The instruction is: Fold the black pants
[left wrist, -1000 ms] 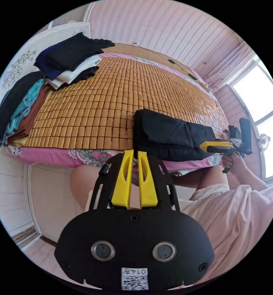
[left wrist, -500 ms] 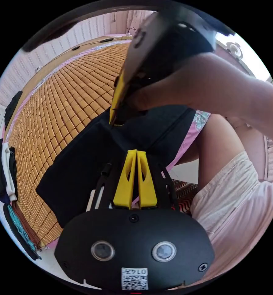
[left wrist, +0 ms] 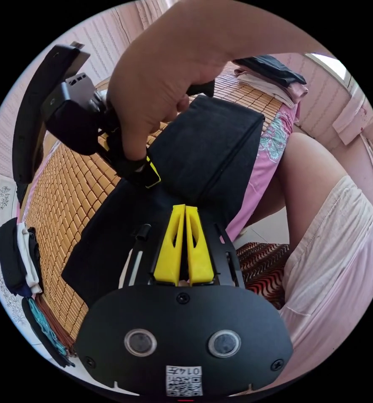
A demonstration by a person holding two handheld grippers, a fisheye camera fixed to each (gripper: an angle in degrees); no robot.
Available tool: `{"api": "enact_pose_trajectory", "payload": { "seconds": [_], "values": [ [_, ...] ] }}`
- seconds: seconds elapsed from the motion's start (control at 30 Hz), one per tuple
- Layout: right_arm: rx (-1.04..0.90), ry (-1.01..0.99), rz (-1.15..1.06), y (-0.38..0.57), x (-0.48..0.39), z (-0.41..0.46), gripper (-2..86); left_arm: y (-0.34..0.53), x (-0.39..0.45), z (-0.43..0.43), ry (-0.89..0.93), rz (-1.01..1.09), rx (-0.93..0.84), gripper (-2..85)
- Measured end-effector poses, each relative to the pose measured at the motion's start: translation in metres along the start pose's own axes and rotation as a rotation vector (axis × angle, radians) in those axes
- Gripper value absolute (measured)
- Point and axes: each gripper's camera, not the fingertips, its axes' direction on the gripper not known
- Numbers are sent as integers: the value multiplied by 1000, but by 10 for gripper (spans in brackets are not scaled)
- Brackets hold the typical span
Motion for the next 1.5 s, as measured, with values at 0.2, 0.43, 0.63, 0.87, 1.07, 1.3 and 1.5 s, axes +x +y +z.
{"api": "enact_pose_trajectory", "payload": {
  "seconds": [0.2, 0.43, 0.63, 0.87, 1.07, 1.3, 1.5],
  "values": [
    [-24, -193, 55, 1, 46, 0, -9, 4, 0, 5, 34, 5, 6, -10],
    [488, -418, 410, 100, 131, -19, 0, 21, 10, -8, 194, 37, 15, -8],
    [605, -316, 677, 232, 138, 28, 76, 27, 2, -28, 239, -64, 165, 42],
    [416, -463, 1004, 351, 128, 134, 139, 1, 18, -26, 294, 12, 210, 115],
    [621, -549, 956, 409, 123, 136, 28, -30, 47, -28, 281, 127, 212, 145],
    [956, -784, 630, 466, 90, 106, 5, -46, 71, -38, 148, 128, 238, 58],
    [1057, -614, 961, 542, 115, 154, 136, -28, 80, -30, 189, 193, 197, 52]
  ]
}}
